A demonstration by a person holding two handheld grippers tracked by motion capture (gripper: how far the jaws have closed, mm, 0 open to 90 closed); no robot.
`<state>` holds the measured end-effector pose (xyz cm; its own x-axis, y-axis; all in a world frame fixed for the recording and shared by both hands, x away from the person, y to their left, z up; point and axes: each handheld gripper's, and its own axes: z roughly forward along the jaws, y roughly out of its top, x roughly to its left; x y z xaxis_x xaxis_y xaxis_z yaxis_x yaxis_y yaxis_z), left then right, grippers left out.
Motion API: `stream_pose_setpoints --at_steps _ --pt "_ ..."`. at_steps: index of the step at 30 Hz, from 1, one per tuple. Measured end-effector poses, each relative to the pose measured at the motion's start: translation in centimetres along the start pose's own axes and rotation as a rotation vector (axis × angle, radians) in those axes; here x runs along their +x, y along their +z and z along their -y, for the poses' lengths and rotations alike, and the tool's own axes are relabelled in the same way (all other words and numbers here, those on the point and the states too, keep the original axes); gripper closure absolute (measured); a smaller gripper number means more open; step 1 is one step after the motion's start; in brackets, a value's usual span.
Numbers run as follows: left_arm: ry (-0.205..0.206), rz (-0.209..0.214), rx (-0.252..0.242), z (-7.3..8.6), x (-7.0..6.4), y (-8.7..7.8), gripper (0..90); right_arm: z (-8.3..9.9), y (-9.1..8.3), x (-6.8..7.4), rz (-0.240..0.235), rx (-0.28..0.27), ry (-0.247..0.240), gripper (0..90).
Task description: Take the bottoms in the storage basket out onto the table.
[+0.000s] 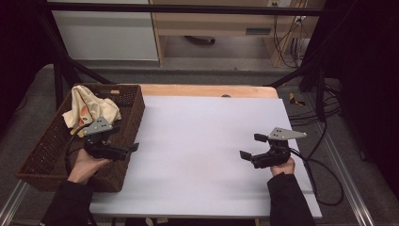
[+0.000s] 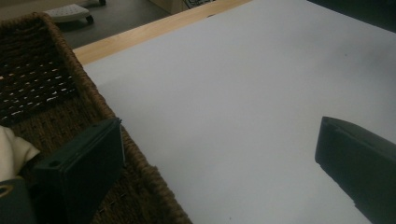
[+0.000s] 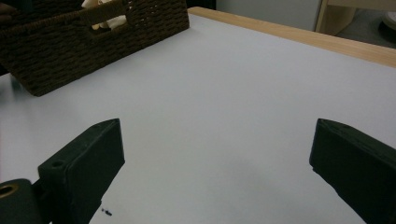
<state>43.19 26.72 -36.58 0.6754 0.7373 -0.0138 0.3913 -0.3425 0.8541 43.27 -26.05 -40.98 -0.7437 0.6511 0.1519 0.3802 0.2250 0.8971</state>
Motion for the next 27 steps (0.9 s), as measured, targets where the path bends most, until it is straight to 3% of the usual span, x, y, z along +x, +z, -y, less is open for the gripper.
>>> stream_pose_setpoints --at_steps 14,18,27 --pt "-0.018 -0.057 -0.014 0.5 1.7 -1.3 1.4 0.1 0.2 0.1 0.004 0.007 -0.003 3.8" --pt "-0.013 -0.092 -0.017 0.8 2.4 -1.8 1.4 0.1 0.2 0.0 0.005 0.007 -0.004 3.8" --pt "-0.039 -0.123 -0.023 1.4 4.0 -2.7 1.4 0.1 0.2 0.1 0.003 0.010 -0.006 3.7"
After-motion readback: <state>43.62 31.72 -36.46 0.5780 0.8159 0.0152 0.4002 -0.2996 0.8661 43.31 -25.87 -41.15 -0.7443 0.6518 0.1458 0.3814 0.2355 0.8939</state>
